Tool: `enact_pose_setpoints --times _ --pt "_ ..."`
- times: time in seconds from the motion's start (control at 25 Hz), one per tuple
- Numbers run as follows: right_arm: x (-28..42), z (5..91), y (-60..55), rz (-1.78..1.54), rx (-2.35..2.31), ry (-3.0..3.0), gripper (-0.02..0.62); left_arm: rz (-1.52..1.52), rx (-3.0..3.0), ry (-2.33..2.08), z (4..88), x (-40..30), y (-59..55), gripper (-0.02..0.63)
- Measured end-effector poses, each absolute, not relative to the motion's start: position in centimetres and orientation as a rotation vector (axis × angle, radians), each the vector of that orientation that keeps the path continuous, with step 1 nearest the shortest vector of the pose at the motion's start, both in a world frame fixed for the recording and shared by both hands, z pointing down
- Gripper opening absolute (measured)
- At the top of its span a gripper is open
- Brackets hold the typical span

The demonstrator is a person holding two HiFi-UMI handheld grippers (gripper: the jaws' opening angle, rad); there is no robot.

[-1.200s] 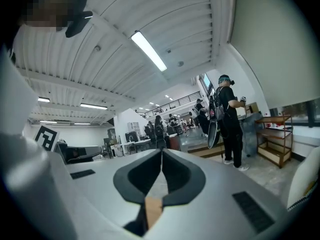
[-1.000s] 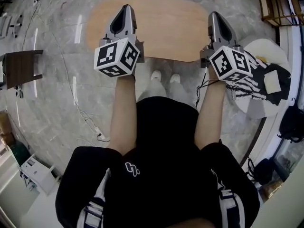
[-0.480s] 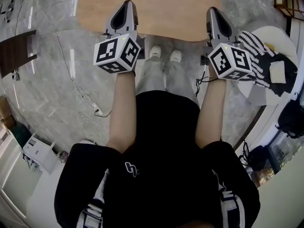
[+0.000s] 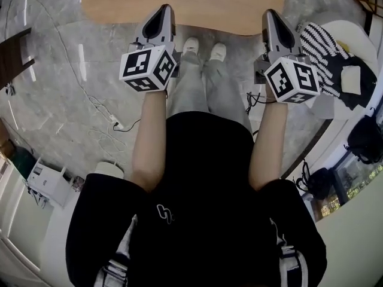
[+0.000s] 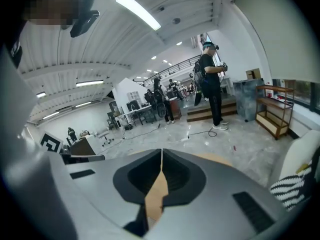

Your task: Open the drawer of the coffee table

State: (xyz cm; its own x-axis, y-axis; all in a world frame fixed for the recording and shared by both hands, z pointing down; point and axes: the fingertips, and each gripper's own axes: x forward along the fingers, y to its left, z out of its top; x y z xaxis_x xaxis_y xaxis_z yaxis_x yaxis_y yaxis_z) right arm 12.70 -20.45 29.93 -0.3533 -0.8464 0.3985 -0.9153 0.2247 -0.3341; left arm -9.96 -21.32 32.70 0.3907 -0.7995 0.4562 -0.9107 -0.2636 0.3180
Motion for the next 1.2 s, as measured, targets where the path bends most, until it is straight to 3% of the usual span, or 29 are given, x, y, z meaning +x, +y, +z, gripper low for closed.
enact_pose_setpoints --times 1.2 --pt "10.4 54.6 -10.4 1.066 1.536 -2.077 0.012 0.627 1.936 -1.262 58.3 -15.6 -13.7 0.011"
